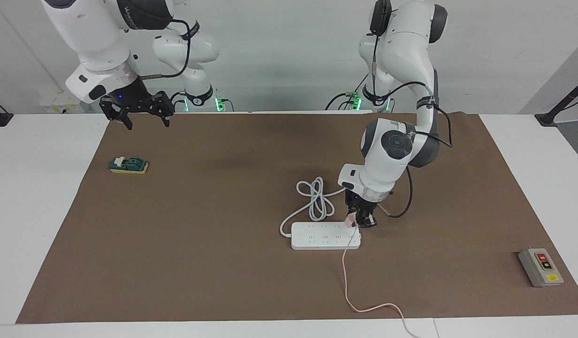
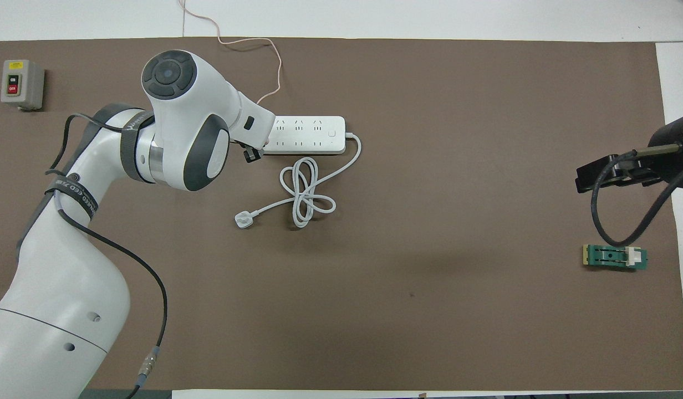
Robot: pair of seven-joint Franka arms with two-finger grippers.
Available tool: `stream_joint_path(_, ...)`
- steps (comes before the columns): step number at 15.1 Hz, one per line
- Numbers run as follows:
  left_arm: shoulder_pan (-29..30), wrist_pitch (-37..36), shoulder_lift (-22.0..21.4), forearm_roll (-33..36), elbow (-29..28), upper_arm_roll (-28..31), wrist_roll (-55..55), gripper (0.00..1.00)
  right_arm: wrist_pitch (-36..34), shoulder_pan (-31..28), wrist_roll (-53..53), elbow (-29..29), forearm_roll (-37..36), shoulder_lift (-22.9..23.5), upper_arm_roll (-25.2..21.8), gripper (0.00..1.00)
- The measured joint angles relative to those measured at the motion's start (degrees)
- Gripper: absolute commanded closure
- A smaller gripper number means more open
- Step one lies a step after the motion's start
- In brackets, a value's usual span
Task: Plug charger into power strip
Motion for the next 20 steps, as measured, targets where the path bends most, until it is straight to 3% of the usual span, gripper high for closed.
stream_joint_path(4,-0.02,0.64,0.05,2.72,-0.29,0.02,-0.14,1.00,0.48,-0.02,0.00,0.00,0.00,0.00,-0.10,0.00)
stream_joint_path(20,-0.54,1.42,0.05,3.00,-0.85,-0.24,-4.48,1.00,0.49,-0.13,0.00,0.00,-0.01,0.00,-0.25,0.00)
